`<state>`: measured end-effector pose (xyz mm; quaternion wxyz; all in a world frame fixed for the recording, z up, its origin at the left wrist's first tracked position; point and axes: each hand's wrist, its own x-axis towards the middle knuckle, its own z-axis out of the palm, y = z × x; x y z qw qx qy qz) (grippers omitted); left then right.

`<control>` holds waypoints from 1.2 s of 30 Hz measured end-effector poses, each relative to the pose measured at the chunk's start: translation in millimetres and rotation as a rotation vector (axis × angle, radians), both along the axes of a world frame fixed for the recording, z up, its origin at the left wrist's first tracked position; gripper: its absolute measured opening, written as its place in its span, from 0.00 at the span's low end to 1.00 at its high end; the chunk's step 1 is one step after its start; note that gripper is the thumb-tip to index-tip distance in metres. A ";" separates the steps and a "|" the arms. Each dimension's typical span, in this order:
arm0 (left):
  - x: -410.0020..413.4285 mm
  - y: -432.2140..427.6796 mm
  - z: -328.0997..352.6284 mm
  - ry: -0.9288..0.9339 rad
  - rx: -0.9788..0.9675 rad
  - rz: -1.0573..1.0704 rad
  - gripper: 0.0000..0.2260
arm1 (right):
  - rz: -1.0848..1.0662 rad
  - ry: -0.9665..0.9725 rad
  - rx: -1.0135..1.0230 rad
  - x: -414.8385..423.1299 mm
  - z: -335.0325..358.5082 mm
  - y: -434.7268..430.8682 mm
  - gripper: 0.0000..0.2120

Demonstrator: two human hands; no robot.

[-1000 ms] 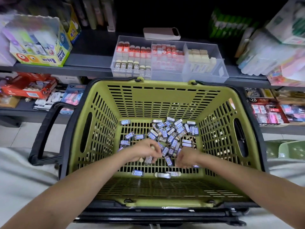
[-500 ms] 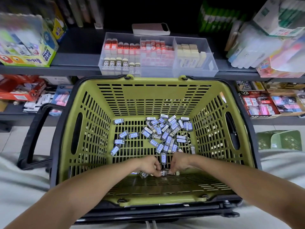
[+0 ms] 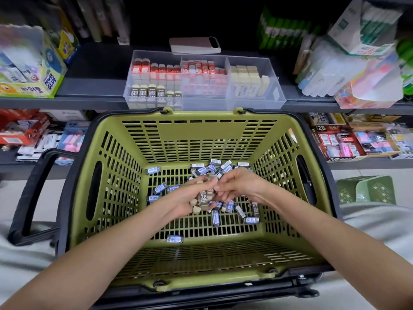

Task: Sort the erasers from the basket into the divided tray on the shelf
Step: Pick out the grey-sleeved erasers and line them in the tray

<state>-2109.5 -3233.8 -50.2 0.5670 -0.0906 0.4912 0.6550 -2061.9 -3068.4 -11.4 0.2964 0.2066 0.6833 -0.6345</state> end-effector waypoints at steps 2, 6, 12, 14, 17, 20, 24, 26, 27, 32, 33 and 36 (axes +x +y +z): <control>1.6 3.2 0.3 -0.018 -0.022 0.031 0.27 | 0.029 0.000 0.038 1.8 0.1 6.2 0.02; -5.1 -1.1 -1.6 -0.024 -0.022 0.058 0.20 | 0.109 -0.151 0.467 7.8 -18.1 38.9 0.03; -20.1 -11.4 -4.5 0.012 -0.028 0.075 0.24 | 0.309 -0.373 1.000 29.7 -54.1 36.9 0.29; -22.8 -12.6 -5.8 0.029 -0.011 0.083 0.22 | 0.332 -0.354 1.055 36.3 -61.7 28.9 0.21; -23.8 -13.4 -6.7 0.036 -0.007 0.087 0.21 | 0.289 -0.293 1.056 37.3 -68.4 26.3 0.12; -25.1 -14.9 -9.6 0.008 -0.027 0.092 0.22 | 0.032 -0.277 0.869 25.1 -67.4 35.6 0.10; -24.4 -14.2 -18.7 0.026 -0.116 0.040 0.26 | -0.259 -0.145 0.639 4.2 -54.9 43.6 0.08; -21.2 -13.4 -23.8 0.051 -0.153 0.035 0.27 | -0.279 -0.062 0.575 -3.3 -52.3 41.8 0.05; -20.2 -13.1 -26.0 0.068 -0.162 0.036 0.28 | -0.263 -0.037 0.538 -5.7 -53.4 39.8 0.05; -18.0 2.8 -32.9 0.287 -0.200 -0.222 0.22 | -0.059 0.025 0.640 0.1 -71.3 29.5 0.10; -17.6 10.2 -34.1 0.351 -0.221 -0.319 0.22 | -0.047 0.051 0.669 1.0 -74.3 29.4 0.10; -15.2 32.3 -39.3 0.515 -0.258 -0.553 0.30 | 0.036 0.087 0.765 1.1 -77.2 32.6 0.11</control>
